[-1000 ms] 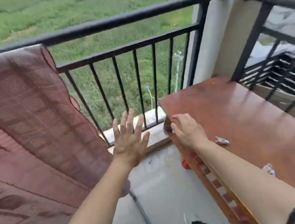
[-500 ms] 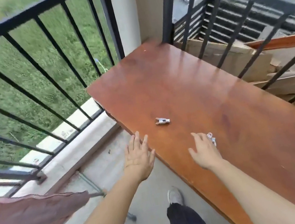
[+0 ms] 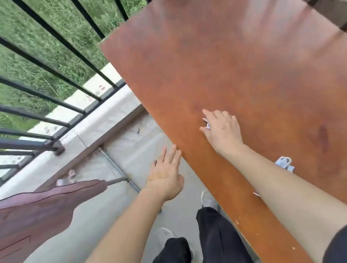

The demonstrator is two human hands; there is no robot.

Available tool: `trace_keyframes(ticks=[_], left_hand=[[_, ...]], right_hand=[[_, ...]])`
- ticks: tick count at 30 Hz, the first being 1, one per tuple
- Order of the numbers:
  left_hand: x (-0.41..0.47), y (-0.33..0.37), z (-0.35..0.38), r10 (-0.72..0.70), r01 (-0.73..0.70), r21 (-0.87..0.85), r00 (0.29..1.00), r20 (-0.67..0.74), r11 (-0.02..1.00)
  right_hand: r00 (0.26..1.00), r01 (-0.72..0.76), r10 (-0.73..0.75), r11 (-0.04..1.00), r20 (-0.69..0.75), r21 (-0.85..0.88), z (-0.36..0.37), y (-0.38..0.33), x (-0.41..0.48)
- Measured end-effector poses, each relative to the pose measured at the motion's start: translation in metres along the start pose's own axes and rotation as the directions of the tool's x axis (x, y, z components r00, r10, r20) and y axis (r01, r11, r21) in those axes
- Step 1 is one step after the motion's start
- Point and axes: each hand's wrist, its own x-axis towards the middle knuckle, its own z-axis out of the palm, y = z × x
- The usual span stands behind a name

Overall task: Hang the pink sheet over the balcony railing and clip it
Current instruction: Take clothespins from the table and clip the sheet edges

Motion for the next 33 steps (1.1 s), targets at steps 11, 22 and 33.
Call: trace_keyframes(ticks=[11,22,33], left_hand=[[-0.08,-0.088,-0.062,-0.221,0.127,-0.272,0.91,-0.352,0.954],[-0.265,-0.22,-0.139,-0.292,0.414,0.138,0.805,-0.517,0.9],[-0.364,-0.242,-0.252,-0.627,0.611,0.644,0.737,-0.252,0.46]], right_hand=[[0.999,-0.008,0.014,0.99,-0.035,0.138,-0.051,-0.1,0.004],[0.92,0.375,-0.386,0.809,-0.071,0.452,-0.08,-0.345,-0.029],[0.875,0.265,-0.474,0.646,0.104,0.715,-0.106,-0.425,-0.087]])
